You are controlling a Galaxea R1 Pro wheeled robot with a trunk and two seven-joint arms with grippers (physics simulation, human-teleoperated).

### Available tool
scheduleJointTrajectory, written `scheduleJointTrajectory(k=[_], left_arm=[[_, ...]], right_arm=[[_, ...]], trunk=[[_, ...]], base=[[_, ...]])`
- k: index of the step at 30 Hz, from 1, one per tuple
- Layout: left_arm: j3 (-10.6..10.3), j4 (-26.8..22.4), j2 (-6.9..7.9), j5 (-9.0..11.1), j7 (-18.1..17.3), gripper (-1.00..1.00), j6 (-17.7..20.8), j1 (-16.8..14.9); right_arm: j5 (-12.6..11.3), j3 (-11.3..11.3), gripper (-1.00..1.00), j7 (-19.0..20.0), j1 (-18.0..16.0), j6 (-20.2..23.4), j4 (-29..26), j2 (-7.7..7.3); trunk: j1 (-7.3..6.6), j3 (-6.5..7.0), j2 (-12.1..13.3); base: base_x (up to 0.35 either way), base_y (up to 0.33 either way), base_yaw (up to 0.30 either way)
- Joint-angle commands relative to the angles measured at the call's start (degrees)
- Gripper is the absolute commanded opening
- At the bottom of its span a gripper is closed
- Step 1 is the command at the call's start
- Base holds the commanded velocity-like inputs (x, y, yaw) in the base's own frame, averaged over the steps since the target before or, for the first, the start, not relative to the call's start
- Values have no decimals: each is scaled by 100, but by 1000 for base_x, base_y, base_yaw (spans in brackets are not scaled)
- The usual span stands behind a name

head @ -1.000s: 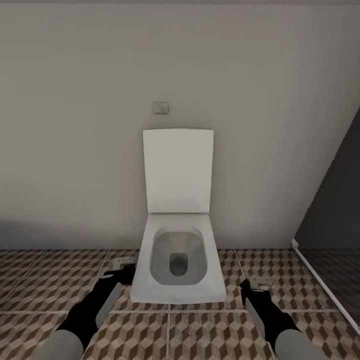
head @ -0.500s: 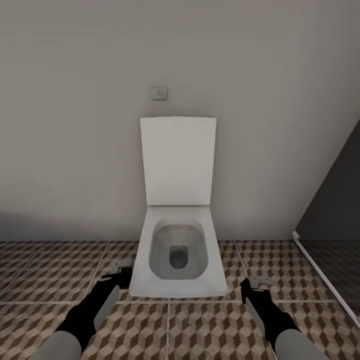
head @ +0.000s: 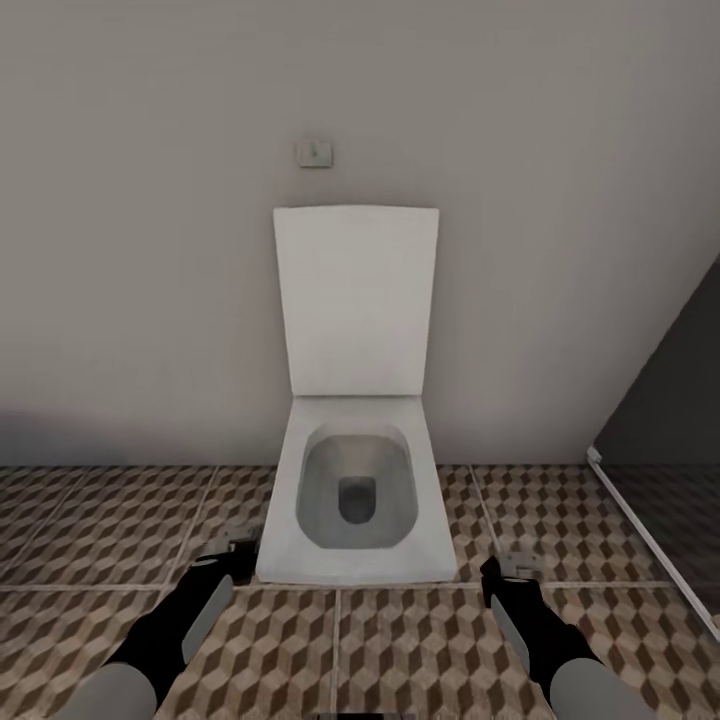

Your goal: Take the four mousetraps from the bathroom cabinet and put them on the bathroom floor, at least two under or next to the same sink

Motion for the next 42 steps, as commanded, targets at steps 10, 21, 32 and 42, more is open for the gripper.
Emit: scheduleJointTrajectory(k=[10,21,32,42], left_arm=[[-32,-10,106,54,70,-100,19,-3],[151,-23,383,75,52,-100,22,-3],[164,-16,388,67,53,-100,26,-3],[173,-28,378,62,54,-100,24,-3]], right_arm=[[-4,-1,-100,-11,-1,28,-11,1],[-4,3,-100,-11,-1,27,-11,0],[-4,6,-100,-11,-1,27,-11,0],[-4,7,-100,-2,-1,27,-11,1]], trunk=[[24,-227,-16],[53,-471,-31],[81,-715,-45],[107,-936,-59]], base=[[0,0,0],[0,0,0],[0,0,0],[0,0,0]])
